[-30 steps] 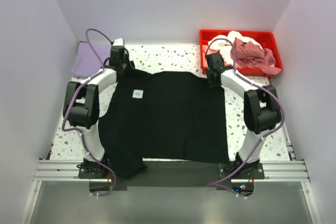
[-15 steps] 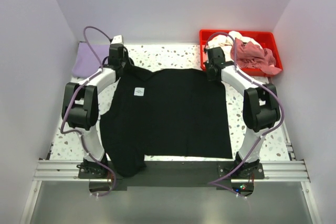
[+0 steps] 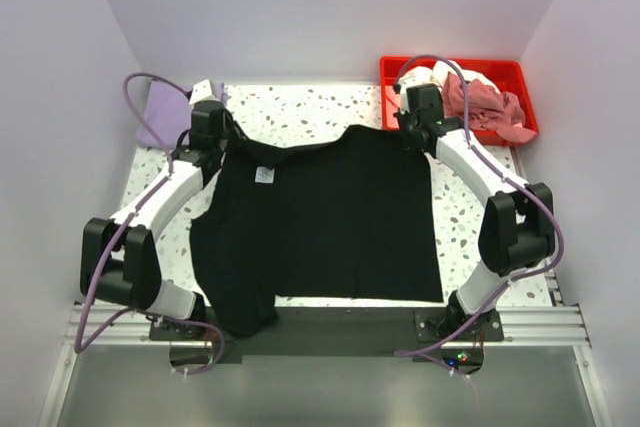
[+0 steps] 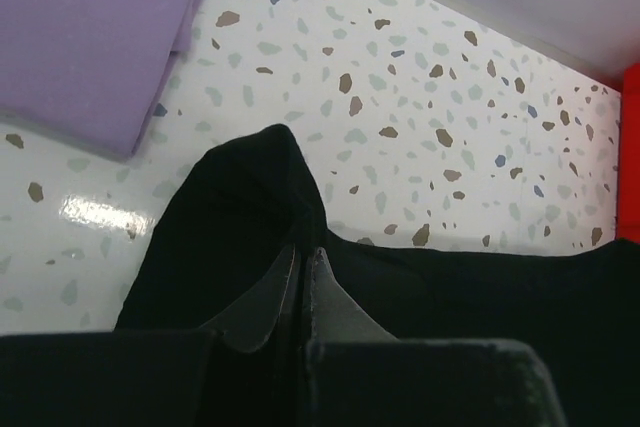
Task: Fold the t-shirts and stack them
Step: Fold the tshirt
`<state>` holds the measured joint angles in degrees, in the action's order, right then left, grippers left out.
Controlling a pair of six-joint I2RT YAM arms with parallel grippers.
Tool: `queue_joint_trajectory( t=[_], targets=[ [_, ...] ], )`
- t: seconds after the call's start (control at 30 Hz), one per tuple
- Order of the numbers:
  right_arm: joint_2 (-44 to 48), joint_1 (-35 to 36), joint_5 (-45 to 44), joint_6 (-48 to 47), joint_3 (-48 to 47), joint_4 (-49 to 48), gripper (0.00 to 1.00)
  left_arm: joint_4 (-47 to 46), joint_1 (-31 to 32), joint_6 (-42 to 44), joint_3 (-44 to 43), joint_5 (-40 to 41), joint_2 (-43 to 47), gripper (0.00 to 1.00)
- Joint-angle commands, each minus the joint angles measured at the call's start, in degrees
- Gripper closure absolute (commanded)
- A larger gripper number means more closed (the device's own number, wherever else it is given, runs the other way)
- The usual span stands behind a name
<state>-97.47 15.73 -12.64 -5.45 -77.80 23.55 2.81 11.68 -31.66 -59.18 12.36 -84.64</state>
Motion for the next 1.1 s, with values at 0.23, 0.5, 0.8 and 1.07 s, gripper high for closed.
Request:
queue_joint_trajectory(
  t=[0.23,0.5,0.8,1.07],
  targets=[
    [5.71,-0.08,4.64,-5.53,1.68,7.3,1.0,17.81,5.01,-13.66,3.45,11.71,10.28,1.0],
    [7.65,-0.08,5.17,-8.52,3.01,9.49,1.0,25.4,8.79,-23.09,10.21,16.29,20.74,1.0],
    [9.49,-0.08,5.7,-7.91,4.5,12.22,1.0,32.07,10.47,-29.59,18.57,13.65,29.7,1.0],
    [15.29,-0.08,4.03,-0.53,10.47,14.24,0.91,35.69,10.64,-31.27,26.47,7.69,37.61,1.0]
  ],
)
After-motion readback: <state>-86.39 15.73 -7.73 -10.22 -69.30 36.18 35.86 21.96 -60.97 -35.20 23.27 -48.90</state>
